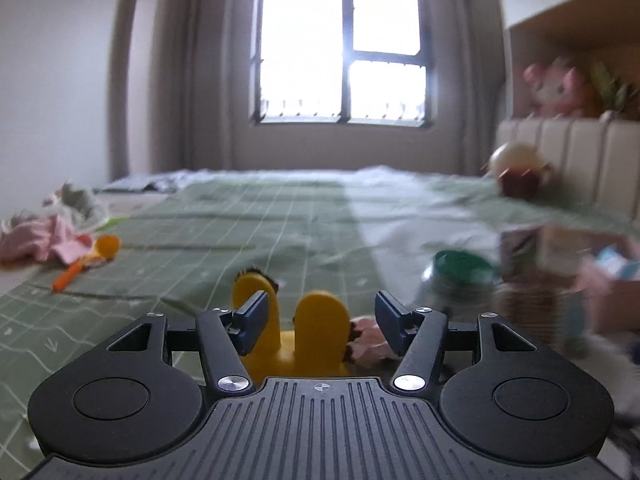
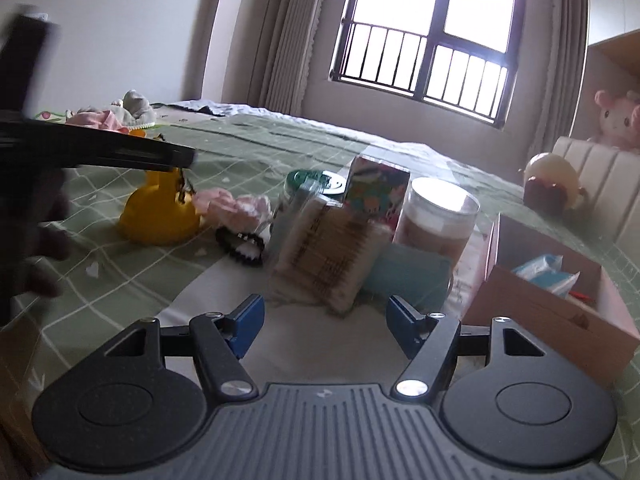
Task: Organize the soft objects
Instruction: 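Lower the left gripper onto the yellow bunny toy and grasp it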
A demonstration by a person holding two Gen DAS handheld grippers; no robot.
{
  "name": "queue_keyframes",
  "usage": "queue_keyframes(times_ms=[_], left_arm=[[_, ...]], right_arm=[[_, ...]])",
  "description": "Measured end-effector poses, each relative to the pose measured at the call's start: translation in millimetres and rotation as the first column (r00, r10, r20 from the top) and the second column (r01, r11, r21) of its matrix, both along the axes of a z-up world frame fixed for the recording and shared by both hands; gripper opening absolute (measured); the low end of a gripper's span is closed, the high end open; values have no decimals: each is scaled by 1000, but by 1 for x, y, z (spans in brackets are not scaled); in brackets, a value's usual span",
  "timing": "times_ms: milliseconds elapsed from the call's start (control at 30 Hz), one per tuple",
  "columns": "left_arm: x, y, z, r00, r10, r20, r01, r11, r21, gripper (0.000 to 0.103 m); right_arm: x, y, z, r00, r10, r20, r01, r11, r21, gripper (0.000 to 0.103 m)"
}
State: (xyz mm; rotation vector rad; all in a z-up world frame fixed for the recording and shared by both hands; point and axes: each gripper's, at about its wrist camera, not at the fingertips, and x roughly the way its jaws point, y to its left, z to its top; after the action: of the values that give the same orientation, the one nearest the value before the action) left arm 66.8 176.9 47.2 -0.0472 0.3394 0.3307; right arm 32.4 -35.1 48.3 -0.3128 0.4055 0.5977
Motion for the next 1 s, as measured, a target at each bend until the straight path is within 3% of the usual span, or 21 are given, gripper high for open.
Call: queue_keyframes(times_ms=[100,133,200,233,400,500,633,800,833,933,1000], left_arm=[[15,3,-11,999,24,-43,-24,1000,1,64],[13,5,-11,999,19,-42,-19,1000,8,60],[1,12,-9,1000,-13,-8,13,1000,28,42],[-8,16,-7,1000,-24,7,24,999,37,39],[-28,50,-9,1000,-7,-21,7,1000,31,41],[-41,67,-8,1000,26,8,-26,1000,-17,50],[-46,83,-6,997,61,41,-55,988,-146,53],[-31,83,-11,1000,-22,-3,20,961,-276,57],[-28,78,-13,999,-40,-11,35,961,-274,58],[-20,58,-16,1000,-21,-22,17,985,-174,61],[-15,56,-16,1000,16,-18,-19,985,-171,62]], right_arm=[[-3,-6,-5,1000,-10,0,10,1000,-9,68],[-3,-8,-5,1000,-13,-4,13,1000,-6,68],[-1,-10,-5,1000,-21,-11,21,1000,3,68],[0,-10,-5,1000,-22,-11,22,1000,5,68],[5,10,-2,1000,13,1,-13,1000,6,68],[5,27,-4,999,47,-1,-47,999,-5,68],[3,42,-16,997,72,-15,-73,997,-38,68],[0,43,-23,997,82,-9,-83,995,-53,68],[1,43,-24,996,84,-14,-84,995,-49,68],[2,42,-26,996,82,-27,-83,996,-45,68],[1,42,-26,996,82,-27,-84,995,-45,68]])
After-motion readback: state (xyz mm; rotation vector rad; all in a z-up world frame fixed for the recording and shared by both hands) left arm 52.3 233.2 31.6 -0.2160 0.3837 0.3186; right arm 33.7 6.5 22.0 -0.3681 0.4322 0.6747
